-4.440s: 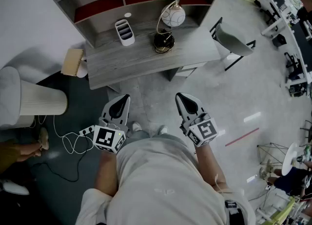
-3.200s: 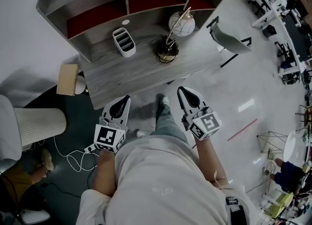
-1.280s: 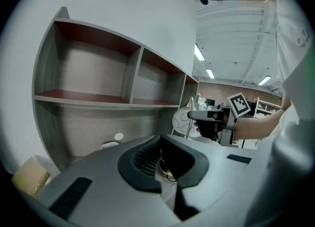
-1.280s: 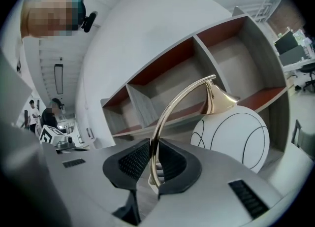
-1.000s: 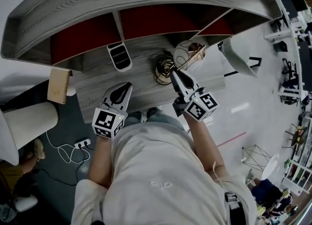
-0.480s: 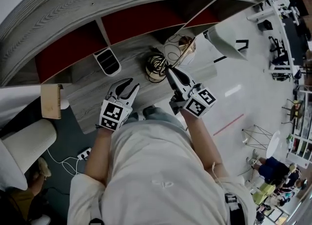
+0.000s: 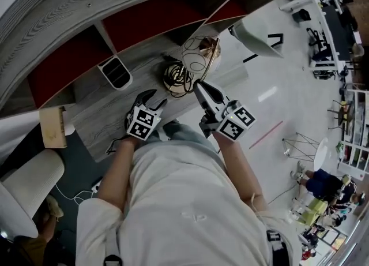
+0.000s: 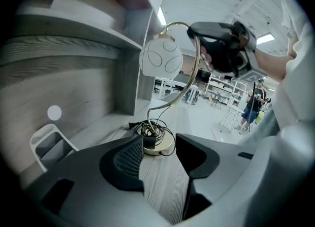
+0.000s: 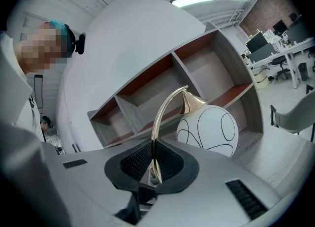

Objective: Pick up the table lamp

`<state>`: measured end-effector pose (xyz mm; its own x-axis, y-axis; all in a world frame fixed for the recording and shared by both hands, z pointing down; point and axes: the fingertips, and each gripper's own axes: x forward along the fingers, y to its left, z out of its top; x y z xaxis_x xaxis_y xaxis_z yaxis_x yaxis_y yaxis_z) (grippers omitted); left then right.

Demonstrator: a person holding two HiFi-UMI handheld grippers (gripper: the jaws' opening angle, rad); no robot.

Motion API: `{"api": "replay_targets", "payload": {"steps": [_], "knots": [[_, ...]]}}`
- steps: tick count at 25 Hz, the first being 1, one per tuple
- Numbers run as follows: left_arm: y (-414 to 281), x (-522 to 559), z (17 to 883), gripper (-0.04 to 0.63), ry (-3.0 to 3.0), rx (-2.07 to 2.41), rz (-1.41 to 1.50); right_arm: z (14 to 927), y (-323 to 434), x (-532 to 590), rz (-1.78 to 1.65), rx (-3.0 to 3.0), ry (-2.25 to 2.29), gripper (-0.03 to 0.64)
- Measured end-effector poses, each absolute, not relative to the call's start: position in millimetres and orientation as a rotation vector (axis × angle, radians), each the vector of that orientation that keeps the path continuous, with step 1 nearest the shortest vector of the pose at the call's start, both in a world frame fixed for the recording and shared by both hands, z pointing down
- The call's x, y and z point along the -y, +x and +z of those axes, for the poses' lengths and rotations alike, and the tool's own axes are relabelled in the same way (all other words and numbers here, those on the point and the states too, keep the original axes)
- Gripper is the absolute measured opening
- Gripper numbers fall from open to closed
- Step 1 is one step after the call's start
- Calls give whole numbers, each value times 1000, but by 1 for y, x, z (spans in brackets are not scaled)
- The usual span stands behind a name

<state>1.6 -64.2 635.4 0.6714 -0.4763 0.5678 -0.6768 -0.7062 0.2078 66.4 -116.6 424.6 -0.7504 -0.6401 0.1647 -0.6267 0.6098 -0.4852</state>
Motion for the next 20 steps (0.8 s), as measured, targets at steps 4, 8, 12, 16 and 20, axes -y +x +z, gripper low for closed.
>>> {"api": "replay_targets", "payload": {"steps": [4, 8, 12, 16, 20], "knots": [[13, 65, 661, 227, 2413, 849, 678, 422, 72, 106, -850, -2772, -1102, 54], [14, 66, 677, 236, 2292, 842, 593, 419, 75, 96, -876, -2756, -1112, 54], [16, 61, 692, 236, 2226, 829, 595, 415, 80, 89, -908, -2724, -1114, 54], [29, 68, 686, 236, 2157, 817, 591, 396, 97, 98, -927, -2692, -1116, 54], [30, 67, 703, 236, 2043, 815, 571, 400, 98, 99, -928, -2680, -1113, 54]]}}
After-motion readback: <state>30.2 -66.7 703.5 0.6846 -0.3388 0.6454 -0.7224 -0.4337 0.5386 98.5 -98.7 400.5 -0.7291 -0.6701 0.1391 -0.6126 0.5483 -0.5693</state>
